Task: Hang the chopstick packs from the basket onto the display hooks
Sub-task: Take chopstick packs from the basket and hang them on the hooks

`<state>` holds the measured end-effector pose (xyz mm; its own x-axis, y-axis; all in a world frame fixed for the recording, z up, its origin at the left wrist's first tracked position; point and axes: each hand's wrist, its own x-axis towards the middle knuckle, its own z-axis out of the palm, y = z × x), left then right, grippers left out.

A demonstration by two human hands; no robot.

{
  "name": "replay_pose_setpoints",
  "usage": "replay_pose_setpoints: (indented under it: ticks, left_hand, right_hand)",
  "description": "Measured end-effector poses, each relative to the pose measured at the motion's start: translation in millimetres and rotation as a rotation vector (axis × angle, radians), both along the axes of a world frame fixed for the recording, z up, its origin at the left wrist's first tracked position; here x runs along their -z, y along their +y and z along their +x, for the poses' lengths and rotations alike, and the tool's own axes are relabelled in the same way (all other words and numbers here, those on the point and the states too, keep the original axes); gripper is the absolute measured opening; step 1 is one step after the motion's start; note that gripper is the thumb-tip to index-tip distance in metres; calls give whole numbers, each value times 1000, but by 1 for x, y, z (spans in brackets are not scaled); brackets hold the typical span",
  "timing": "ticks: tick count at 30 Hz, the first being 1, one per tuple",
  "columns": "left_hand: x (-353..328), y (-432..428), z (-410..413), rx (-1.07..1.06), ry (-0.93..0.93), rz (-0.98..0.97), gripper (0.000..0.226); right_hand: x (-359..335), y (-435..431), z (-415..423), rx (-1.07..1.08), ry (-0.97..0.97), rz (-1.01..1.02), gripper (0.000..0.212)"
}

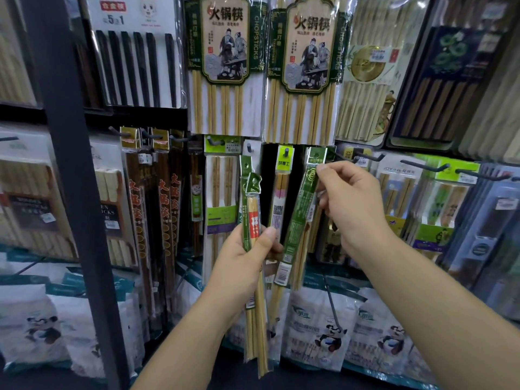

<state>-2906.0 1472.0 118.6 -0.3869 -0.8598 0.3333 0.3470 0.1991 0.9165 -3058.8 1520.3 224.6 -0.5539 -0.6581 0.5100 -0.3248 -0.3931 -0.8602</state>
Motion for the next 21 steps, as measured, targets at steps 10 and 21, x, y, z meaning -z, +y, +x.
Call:
replay_pose_setpoints:
  ticks: [10,21]
  left_hand:
    - [-3,4,-1,83,58,54,12]
    - [-6,5,1,67,-26,-39,22]
  right_hand:
    - [1,-5,-6,49,-22,25,31]
    - [3,-9,-9,30,-53,28,43]
